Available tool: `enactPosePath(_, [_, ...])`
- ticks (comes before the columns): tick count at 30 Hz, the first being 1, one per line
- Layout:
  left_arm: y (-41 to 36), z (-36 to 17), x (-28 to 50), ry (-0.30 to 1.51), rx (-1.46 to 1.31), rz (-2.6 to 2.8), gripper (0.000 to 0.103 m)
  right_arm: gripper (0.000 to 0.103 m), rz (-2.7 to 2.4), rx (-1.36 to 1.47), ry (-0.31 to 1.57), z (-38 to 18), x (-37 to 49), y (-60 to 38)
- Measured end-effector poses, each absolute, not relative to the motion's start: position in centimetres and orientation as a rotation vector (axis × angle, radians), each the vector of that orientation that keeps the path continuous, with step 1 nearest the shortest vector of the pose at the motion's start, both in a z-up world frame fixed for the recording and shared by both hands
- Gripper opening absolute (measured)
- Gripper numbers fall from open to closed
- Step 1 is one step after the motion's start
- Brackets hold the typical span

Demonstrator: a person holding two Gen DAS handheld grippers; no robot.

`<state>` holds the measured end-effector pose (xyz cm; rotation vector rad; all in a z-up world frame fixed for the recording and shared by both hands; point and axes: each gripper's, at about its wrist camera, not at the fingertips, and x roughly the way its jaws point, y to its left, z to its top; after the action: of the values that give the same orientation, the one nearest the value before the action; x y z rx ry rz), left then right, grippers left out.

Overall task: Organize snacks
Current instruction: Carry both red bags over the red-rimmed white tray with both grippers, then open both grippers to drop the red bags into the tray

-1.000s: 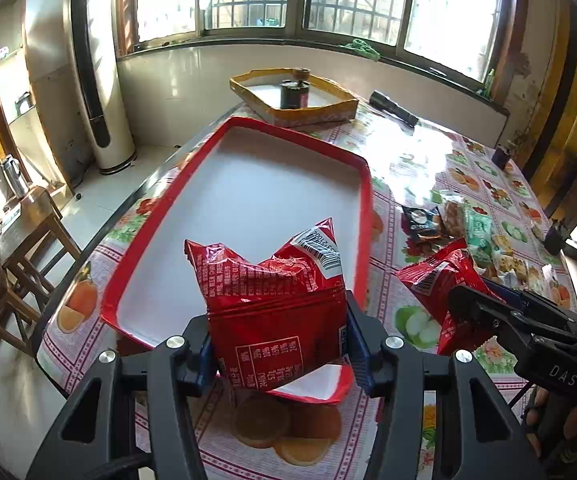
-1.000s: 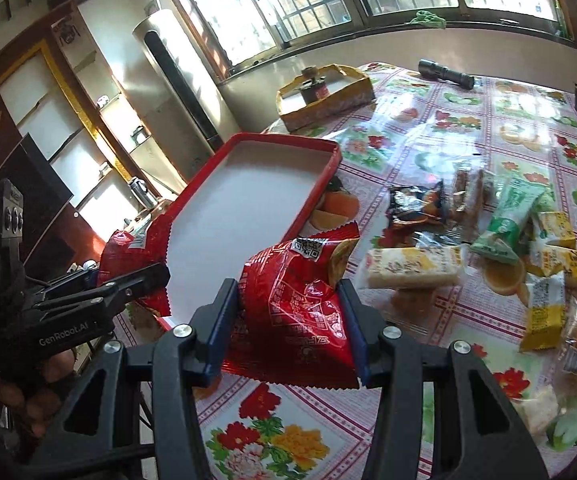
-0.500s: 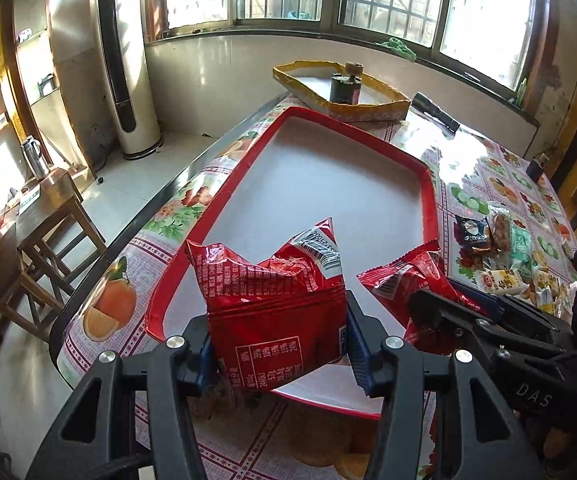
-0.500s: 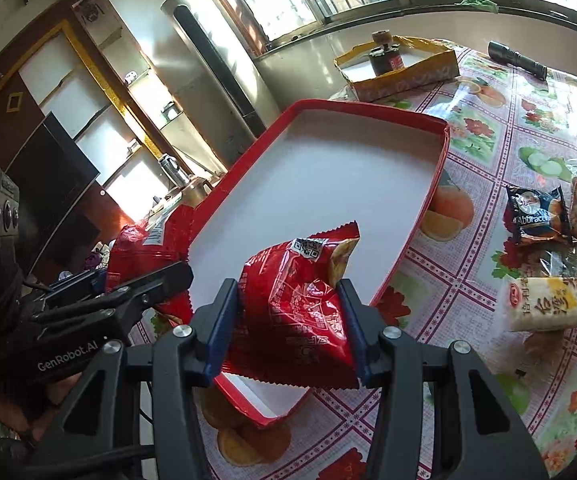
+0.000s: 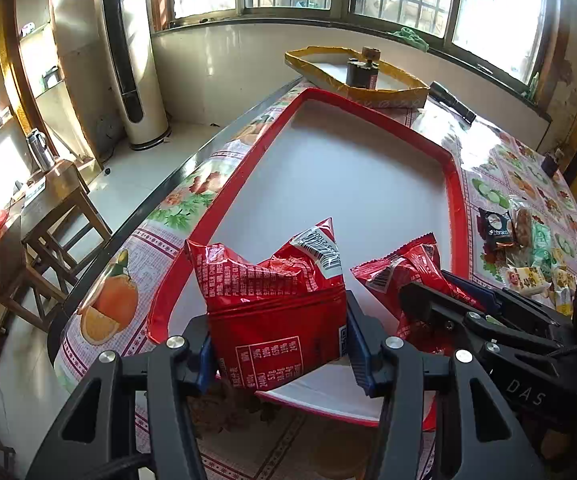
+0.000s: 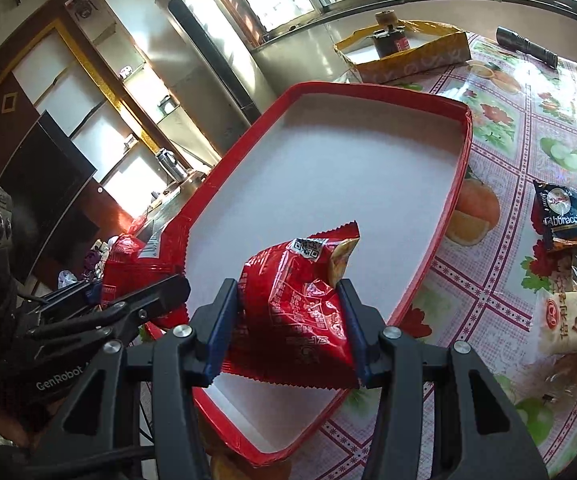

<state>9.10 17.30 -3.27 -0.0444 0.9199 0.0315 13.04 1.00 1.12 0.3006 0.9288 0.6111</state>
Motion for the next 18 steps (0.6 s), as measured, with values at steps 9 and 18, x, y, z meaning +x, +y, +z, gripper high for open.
enactPosePath(9, [17.8,-4.8,9.8,0.954,-0.028,0.066,0.053,0.052,0.616,0.277,0.952,0.0,13.6,1.7])
enactPosePath(18, [17.7,-5.9,9.9,0.984,-0.014,0.071,0.054,0.054,0.617,0.26,0.956,0.0,13.4,2.0])
